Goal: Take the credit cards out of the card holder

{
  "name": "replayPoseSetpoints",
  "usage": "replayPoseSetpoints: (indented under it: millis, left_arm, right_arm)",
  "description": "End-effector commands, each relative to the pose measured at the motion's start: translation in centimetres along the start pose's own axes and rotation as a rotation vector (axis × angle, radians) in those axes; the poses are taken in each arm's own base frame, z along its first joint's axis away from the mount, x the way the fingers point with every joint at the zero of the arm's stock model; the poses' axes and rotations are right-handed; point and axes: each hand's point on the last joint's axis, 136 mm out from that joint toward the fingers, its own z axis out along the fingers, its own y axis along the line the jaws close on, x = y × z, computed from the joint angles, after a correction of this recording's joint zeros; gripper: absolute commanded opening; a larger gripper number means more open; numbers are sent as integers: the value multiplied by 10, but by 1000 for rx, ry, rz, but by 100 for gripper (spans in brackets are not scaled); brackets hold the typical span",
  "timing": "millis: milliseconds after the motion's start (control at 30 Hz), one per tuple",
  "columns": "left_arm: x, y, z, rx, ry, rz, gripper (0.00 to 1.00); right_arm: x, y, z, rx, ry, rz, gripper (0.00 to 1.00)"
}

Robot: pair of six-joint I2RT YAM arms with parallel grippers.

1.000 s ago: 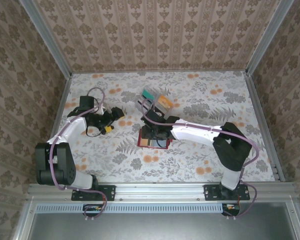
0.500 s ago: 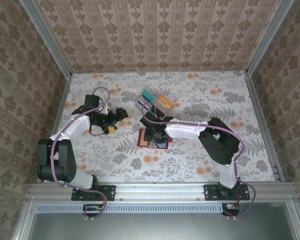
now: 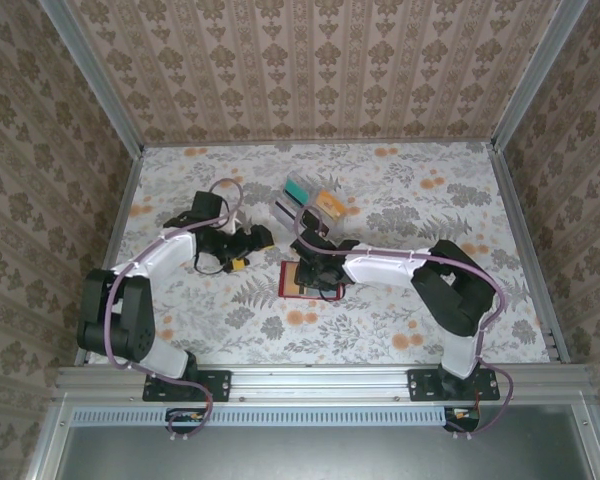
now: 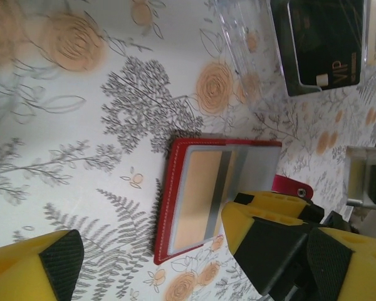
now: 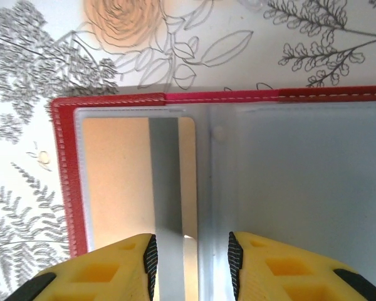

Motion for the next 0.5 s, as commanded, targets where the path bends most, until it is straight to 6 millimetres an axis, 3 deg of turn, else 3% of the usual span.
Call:
replayPoseSetpoints:
  millis: [0,267,467]
  left_arm:
    - [1,-11,8,5,11,26,89]
    - [16,-23,34,21,89,46,56]
    - [20,-26,51,3,125,55,40]
  right_arm:
    - [-14,18,-19,-114,-47,21,39]
    - [-17,19,-13,-235,-27,98,35]
    - [-15,12,-2,-240,8,137,30]
